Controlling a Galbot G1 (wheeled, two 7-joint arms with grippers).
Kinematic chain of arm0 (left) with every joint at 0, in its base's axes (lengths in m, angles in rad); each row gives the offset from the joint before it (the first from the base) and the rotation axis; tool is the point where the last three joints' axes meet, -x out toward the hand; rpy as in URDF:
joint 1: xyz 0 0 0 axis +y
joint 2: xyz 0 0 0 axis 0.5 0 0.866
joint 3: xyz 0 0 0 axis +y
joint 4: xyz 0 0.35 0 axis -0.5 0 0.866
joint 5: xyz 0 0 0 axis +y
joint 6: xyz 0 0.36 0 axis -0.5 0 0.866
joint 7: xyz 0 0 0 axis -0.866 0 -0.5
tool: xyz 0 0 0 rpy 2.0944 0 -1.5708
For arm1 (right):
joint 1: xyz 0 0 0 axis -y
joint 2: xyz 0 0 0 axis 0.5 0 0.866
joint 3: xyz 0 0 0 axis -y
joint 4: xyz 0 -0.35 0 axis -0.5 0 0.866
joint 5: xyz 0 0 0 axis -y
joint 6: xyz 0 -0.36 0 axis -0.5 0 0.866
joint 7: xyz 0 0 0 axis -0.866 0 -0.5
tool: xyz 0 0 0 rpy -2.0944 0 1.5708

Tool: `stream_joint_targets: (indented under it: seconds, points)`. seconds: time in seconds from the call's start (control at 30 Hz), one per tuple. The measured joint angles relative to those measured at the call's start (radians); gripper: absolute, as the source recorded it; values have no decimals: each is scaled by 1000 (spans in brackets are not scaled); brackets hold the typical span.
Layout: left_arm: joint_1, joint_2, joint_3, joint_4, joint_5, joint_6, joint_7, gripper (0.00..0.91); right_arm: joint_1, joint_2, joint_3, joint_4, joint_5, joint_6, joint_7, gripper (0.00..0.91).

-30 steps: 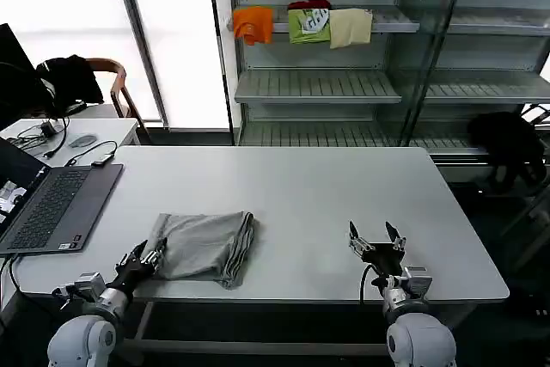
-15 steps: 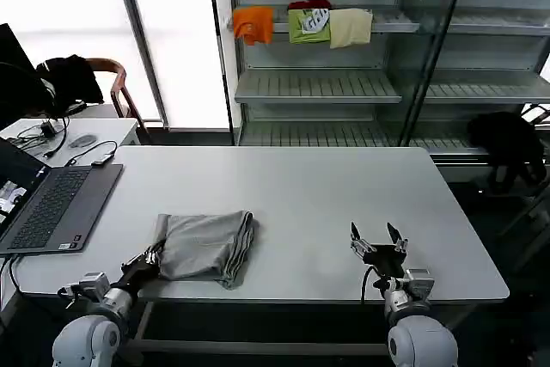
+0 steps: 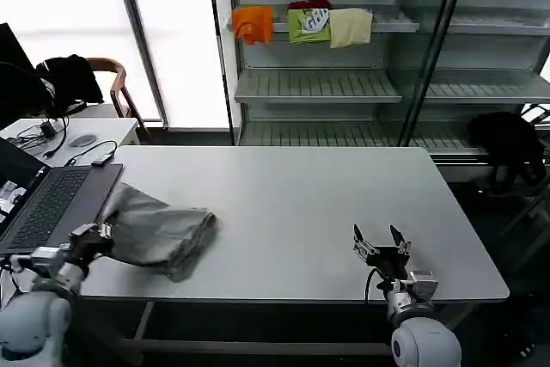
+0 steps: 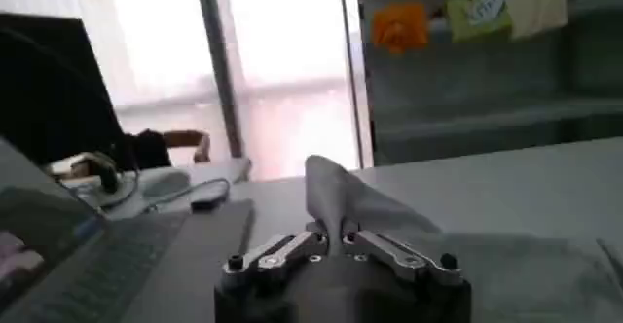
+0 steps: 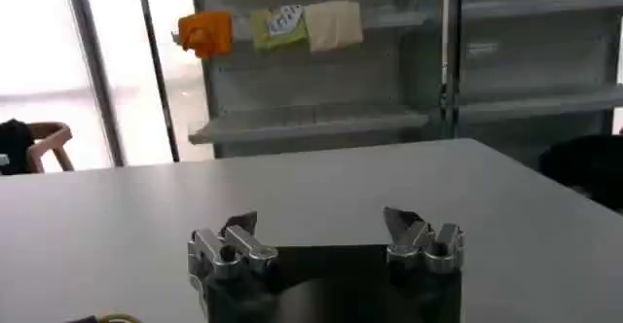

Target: Fold and organize the clothes.

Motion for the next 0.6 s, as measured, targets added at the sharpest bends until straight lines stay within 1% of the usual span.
stream_joint_targets:
  seconds: [0.2, 0.3, 0.47, 0.53, 0.6]
  points:
    - [-69, 138, -41, -3, 75, 42, 65, 10, -1, -2, -5, -7, 9, 7, 0, 907]
    - [-98, 179, -49, -15, 95, 68, 79, 10, -6, -7, -4, -8, 14, 13, 0, 907]
    - [-115, 214, -50, -52, 129, 97, 96, 20, -18, -17, 3, -9, 25, 23, 2, 907]
    - [-113, 218, -45, -75, 145, 105, 100, 10, -25, -23, 8, -8, 31, 29, 4, 907]
    - [-104, 213, -34, -102, 164, 110, 103, 20, -32, -29, 13, -8, 37, 34, 7, 907]
